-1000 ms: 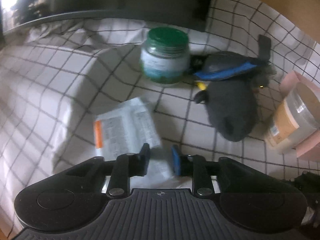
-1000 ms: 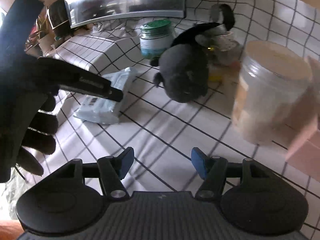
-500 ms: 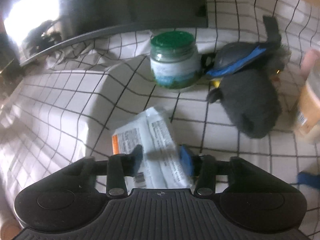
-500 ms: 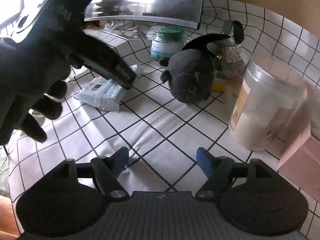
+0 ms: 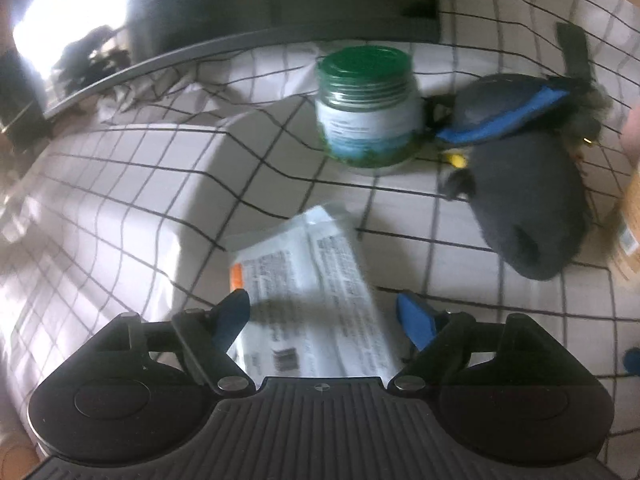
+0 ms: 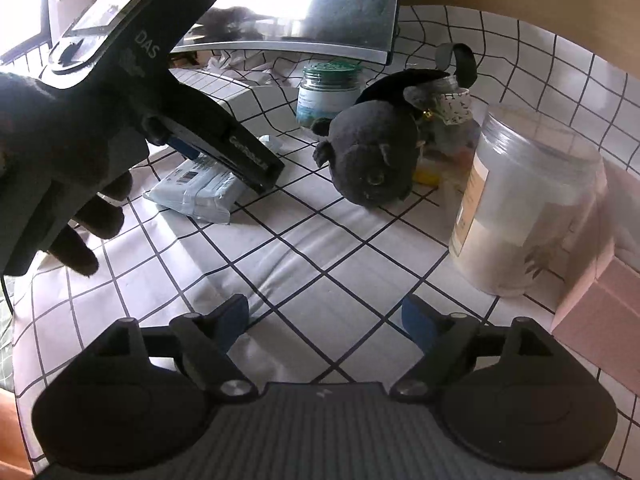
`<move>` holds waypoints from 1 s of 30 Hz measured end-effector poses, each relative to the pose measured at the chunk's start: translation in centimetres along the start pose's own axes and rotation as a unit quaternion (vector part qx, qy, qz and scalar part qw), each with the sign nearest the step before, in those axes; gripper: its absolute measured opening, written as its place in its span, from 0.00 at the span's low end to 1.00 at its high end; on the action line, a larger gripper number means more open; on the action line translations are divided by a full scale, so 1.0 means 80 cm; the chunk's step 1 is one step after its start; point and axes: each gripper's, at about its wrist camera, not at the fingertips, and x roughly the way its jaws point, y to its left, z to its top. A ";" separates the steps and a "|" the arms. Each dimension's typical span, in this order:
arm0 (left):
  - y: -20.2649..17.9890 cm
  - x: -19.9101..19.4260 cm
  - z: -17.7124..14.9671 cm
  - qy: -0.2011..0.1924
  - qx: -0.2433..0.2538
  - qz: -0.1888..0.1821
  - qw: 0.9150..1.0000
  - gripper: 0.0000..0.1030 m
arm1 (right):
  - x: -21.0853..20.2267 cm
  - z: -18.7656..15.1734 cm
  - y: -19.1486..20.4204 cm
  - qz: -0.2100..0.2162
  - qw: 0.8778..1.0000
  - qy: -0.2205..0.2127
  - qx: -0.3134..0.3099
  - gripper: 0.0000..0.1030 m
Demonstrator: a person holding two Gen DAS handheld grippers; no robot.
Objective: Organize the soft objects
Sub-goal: 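Reach to the white wipes packet and grasp it with the left tool, then grasp the black plush toy with the right tool while the left tool holds the packet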
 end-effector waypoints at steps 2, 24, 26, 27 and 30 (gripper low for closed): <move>0.010 0.005 0.003 0.000 -0.014 -0.002 1.000 0.86 | 0.000 0.000 0.001 0.001 1.000 0.001 -0.001 0.85; 0.035 0.006 -0.015 -0.030 -0.035 -0.105 0.993 0.80 | 0.012 0.024 0.006 0.004 0.997 0.077 -0.001 0.98; 0.040 0.003 -0.021 -0.039 -0.028 -0.120 0.992 0.80 | 0.009 0.034 0.002 -0.009 0.996 0.084 0.014 0.92; 0.043 0.001 -0.025 -0.043 -0.027 -0.128 0.990 0.80 | 0.004 0.039 0.001 -0.018 0.997 0.078 0.020 0.92; 0.061 -0.007 -0.032 -0.046 -0.040 -0.153 0.986 0.80 | -0.023 0.067 0.005 -0.026 0.999 0.038 0.020 0.92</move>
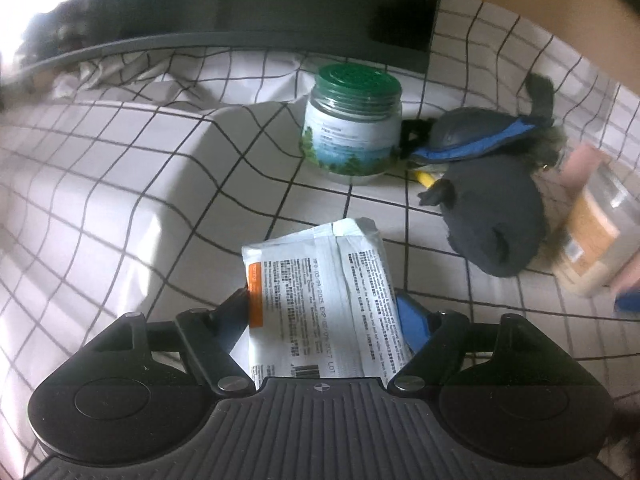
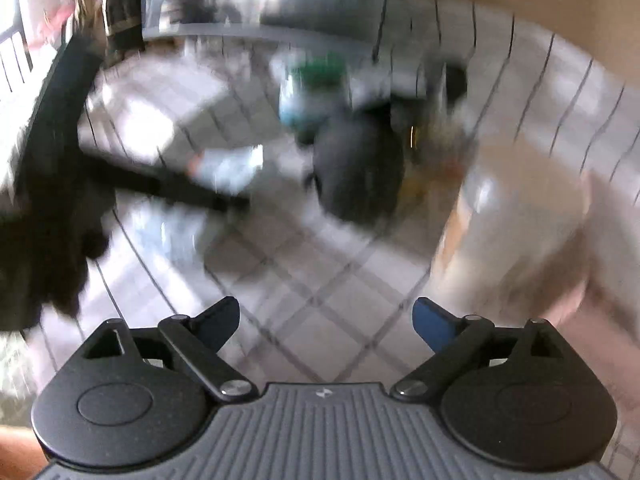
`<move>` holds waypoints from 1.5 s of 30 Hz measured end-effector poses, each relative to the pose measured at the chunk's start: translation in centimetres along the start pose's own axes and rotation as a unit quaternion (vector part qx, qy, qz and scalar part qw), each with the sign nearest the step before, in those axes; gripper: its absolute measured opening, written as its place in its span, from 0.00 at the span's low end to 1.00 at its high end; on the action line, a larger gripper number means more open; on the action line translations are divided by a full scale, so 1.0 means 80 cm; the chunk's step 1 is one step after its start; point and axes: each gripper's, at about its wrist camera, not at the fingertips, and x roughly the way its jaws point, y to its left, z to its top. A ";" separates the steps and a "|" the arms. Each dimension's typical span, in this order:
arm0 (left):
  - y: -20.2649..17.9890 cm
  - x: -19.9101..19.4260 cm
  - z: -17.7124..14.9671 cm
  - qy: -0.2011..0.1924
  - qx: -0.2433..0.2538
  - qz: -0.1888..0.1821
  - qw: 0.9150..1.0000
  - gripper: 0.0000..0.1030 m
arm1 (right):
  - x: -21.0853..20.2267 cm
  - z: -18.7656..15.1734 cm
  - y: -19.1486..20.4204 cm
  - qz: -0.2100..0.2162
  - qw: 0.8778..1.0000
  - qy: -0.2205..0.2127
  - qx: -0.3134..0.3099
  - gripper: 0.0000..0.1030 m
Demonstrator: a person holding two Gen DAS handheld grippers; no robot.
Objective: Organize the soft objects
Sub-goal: 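Grasp the black plush toy with the right tool while the left tool holds the packet, then carry the packet and plush into the pink box and open both tools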
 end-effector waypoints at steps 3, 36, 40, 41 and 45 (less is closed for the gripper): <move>0.016 -0.020 0.004 -0.016 -0.009 -0.013 1.000 0.80 | -0.032 0.051 0.011 -0.013 0.998 -0.050 -0.029 0.92; 0.122 -0.075 0.052 -0.060 -0.053 -0.050 0.996 0.80 | 0.120 0.255 -0.044 -0.082 0.981 0.172 -0.034 0.78; 0.106 -0.077 0.068 -0.073 -0.036 -0.060 0.995 0.80 | 0.071 0.269 -0.052 -0.080 0.988 0.129 -0.020 0.78; 0.102 -0.078 0.073 -0.077 -0.032 -0.061 0.995 0.80 | 0.057 0.274 -0.054 -0.078 0.990 0.116 -0.017 0.78; 0.085 -0.087 0.096 -0.100 -0.016 -0.064 0.993 0.80 | 0.000 0.291 -0.057 -0.072 0.996 0.056 -0.003 0.78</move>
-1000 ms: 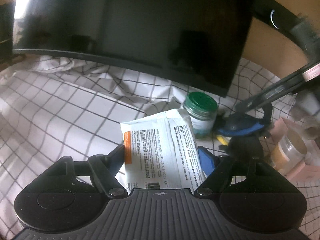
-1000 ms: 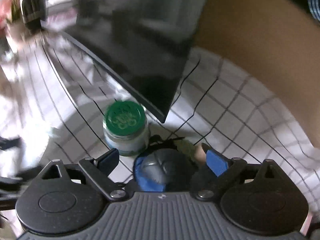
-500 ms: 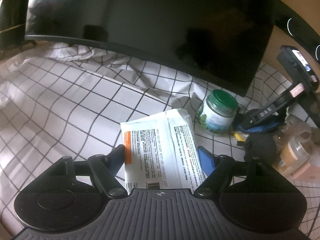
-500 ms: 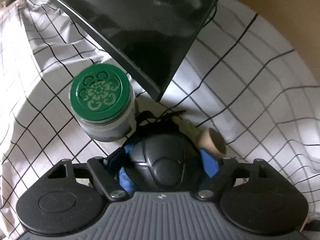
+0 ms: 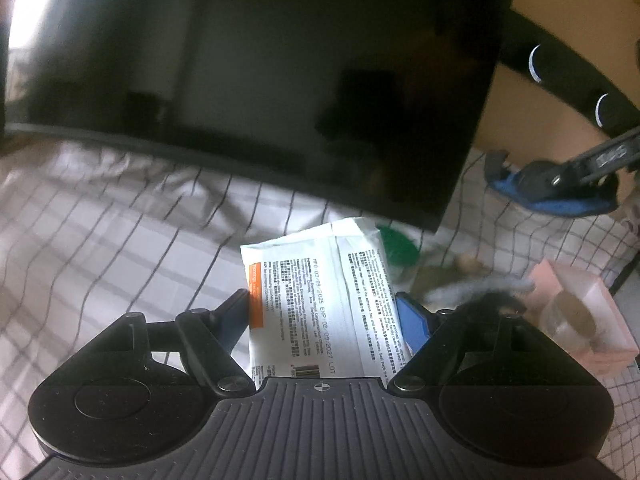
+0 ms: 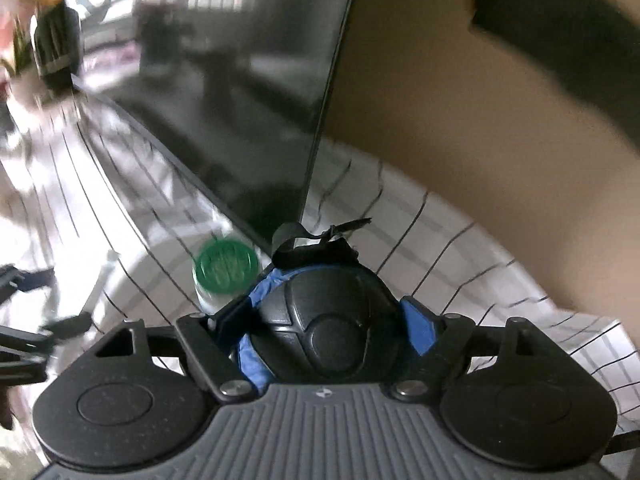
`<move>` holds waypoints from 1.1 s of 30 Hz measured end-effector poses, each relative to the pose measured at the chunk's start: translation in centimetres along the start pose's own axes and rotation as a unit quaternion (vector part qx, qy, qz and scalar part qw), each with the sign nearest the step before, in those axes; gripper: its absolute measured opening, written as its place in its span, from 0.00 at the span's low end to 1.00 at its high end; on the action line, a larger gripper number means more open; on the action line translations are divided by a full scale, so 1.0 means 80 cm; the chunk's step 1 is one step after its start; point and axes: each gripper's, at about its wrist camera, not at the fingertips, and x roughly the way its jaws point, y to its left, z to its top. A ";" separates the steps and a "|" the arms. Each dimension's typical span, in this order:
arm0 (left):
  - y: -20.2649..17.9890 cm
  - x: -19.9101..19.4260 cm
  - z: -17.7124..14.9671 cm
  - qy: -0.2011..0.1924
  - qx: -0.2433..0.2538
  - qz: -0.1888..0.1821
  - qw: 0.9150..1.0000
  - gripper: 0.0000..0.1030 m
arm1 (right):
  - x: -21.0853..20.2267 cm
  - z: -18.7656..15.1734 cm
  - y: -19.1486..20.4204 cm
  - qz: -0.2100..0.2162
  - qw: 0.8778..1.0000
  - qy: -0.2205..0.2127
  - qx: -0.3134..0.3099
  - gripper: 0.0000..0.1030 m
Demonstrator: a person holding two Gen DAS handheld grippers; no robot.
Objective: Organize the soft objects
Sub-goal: 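Carry the packet and plush into the pink box and open both tools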
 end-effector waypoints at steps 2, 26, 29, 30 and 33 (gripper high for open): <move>-0.009 -0.001 0.011 -0.009 0.006 -0.002 1.000 0.80 | -0.030 0.002 -0.010 0.000 1.000 -0.030 0.007 0.78; -0.374 0.056 0.038 0.006 0.157 -0.215 0.964 0.80 | -0.198 -0.184 -0.260 -0.148 0.952 -0.145 0.224 0.78; -0.415 0.080 0.020 0.029 0.170 -0.223 0.959 0.80 | -0.195 -0.212 -0.269 -0.167 0.948 -0.148 0.228 0.78; -0.428 0.088 0.013 0.038 0.172 -0.226 0.958 0.80 | -0.190 -0.220 -0.271 -0.170 0.947 -0.148 0.231 0.78; -0.455 0.114 -0.008 0.063 0.172 -0.225 0.957 0.80 | -0.179 -0.234 -0.271 -0.178 0.944 -0.150 0.236 0.78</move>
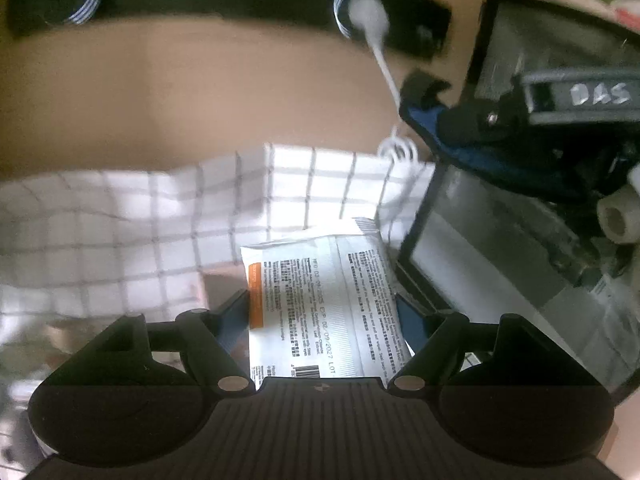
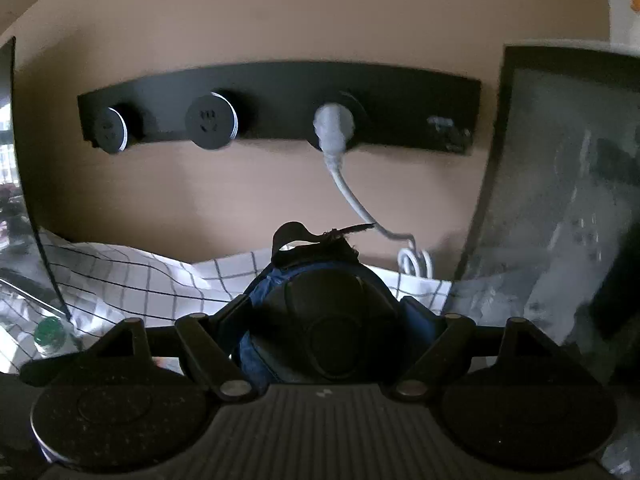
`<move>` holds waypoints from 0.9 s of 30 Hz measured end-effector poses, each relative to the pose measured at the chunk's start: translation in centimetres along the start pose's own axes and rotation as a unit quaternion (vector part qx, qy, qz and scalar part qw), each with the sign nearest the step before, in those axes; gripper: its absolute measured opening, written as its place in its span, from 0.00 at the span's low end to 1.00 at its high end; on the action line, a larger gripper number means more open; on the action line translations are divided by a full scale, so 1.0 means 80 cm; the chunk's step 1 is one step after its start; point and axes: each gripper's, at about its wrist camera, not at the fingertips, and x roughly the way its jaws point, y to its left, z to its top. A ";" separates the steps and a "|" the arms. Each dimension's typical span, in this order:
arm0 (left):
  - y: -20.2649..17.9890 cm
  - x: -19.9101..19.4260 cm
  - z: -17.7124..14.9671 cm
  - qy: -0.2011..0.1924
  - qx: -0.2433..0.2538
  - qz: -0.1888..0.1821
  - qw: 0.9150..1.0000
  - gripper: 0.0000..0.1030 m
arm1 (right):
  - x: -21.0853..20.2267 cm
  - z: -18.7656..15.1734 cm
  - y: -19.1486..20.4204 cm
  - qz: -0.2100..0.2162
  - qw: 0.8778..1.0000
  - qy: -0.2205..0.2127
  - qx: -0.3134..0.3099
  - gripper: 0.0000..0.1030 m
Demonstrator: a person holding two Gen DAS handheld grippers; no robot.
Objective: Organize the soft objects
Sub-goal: 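Carry the packet and plush into the pink box and open both tools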
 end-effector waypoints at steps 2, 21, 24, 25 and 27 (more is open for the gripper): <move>-0.009 0.026 -0.004 0.010 -0.001 0.004 1.000 0.80 | 0.010 -0.011 -0.005 -0.007 1.000 0.004 0.006 0.78; 0.011 0.051 -0.011 0.019 -0.032 0.039 0.999 0.78 | 0.068 -0.047 -0.030 -0.012 0.997 0.043 0.059 0.78; 0.022 0.015 -0.018 0.010 -0.044 0.038 0.998 0.78 | 0.086 -0.058 -0.022 0.002 0.996 0.060 0.068 0.78; 0.025 0.000 -0.022 0.006 -0.046 0.038 0.998 0.78 | 0.093 -0.062 -0.018 0.007 0.995 0.068 0.068 0.78; 0.030 -0.030 -0.027 -0.003 -0.050 0.038 0.998 0.77 | 0.109 -0.075 -0.005 0.013 0.994 0.084 0.063 0.78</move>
